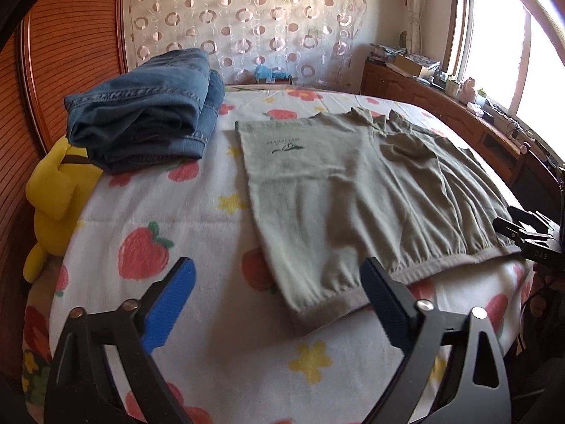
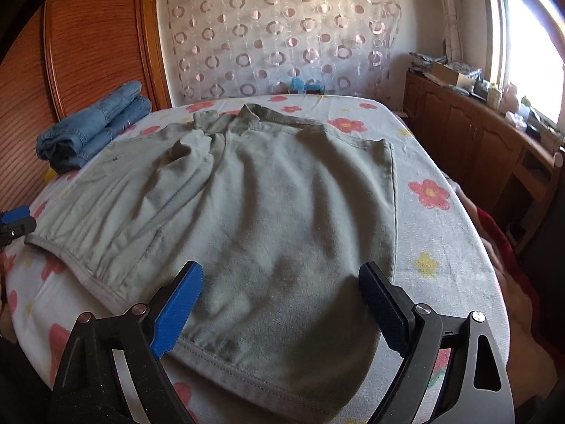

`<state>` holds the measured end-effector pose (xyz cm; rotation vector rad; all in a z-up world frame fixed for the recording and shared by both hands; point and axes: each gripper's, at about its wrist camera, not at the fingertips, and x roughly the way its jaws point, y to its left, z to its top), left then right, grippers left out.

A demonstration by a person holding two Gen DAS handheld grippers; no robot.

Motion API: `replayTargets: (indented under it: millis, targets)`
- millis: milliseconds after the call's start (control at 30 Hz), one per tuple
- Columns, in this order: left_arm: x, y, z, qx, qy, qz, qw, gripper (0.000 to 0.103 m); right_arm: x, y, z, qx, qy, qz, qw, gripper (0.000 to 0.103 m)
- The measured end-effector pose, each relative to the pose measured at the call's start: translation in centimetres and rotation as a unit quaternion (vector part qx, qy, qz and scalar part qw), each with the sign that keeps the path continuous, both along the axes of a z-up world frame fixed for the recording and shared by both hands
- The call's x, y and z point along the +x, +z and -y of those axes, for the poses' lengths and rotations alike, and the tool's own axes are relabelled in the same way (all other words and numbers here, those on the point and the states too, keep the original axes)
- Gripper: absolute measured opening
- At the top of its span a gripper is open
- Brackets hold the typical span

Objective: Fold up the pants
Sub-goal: 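Reach the left gripper to a trouser leg hem and grasp it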

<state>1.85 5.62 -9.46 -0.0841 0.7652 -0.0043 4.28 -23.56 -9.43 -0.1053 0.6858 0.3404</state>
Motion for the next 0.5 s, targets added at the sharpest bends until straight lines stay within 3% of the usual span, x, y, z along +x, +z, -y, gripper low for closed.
replayTargets:
  millis: [67,300,500]
  targets:
    - [-0.3,-0.3,-0.3,-0.006,-0.005,-0.004,1.0,0.085,-0.6,0.6,-0.5,-0.019,0.001,0.007,1.0,0.091]
    - [-1.1,-0.8,-0.7,-0.033,-0.024,-0.015,0.9991,0.053,-1.7,1.3,0.9,-0.013,0.0,0.024,1.0,0.091]
    - [-1.5,-1.1,-0.2,-0.037,-0.035,-0.02,0.9985,0.041,-3.8,0.7,1.3,-0.007,0.001,0.037,0.999,0.091]
